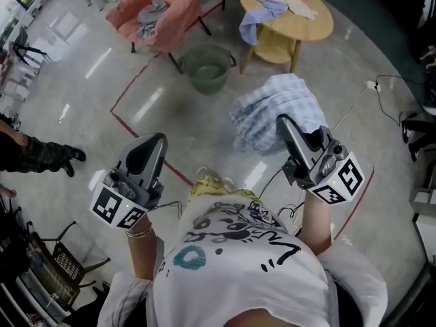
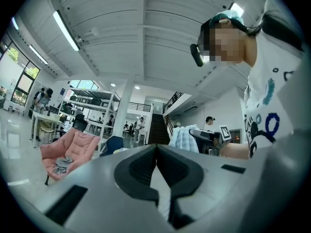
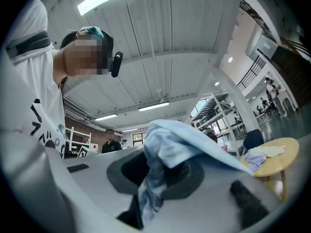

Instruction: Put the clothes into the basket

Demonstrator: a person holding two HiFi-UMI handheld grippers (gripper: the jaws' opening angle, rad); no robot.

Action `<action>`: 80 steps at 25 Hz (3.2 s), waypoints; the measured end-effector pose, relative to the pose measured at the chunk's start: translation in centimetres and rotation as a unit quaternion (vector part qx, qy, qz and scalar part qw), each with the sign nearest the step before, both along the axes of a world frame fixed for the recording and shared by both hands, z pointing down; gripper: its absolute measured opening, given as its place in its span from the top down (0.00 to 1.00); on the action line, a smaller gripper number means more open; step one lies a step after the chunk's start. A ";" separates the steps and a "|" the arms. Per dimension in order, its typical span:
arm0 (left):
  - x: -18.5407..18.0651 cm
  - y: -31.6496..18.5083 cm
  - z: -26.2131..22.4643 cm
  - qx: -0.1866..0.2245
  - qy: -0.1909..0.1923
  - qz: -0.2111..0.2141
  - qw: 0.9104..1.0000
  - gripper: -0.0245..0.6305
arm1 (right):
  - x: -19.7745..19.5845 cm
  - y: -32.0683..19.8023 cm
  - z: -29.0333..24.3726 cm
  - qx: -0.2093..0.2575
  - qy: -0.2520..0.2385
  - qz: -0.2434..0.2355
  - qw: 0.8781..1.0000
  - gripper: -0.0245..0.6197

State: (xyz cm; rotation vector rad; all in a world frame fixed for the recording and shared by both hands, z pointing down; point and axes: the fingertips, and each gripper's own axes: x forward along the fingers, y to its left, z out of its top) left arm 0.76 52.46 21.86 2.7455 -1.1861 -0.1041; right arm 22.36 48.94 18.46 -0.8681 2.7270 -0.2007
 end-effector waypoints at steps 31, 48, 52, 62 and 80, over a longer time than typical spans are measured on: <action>-7.5 -25.6 1.1 -0.016 -0.008 0.063 0.998 0.94 | -8.1 -23.8 0.1 -0.012 -0.004 0.056 0.998 0.85; -10.6 -32.4 3.1 -0.031 -0.004 0.050 0.998 0.94 | -11.9 -31.1 2.1 -0.026 0.008 0.041 0.999 0.85; -10.4 -35.0 2.8 -0.027 -0.009 0.042 0.999 0.94 | -12.0 -34.1 1.8 -0.023 0.006 0.024 0.999 0.85; -9.2 -44.1 2.2 -0.014 -0.015 0.005 1.000 0.94 | -12.0 -43.8 2.3 -0.023 0.003 -0.034 0.999 0.85; -8.1 -53.7 2.4 -0.018 -0.011 -0.054 0.998 0.94 | -12.0 -54.8 1.4 -0.017 -0.001 -0.093 0.996 0.85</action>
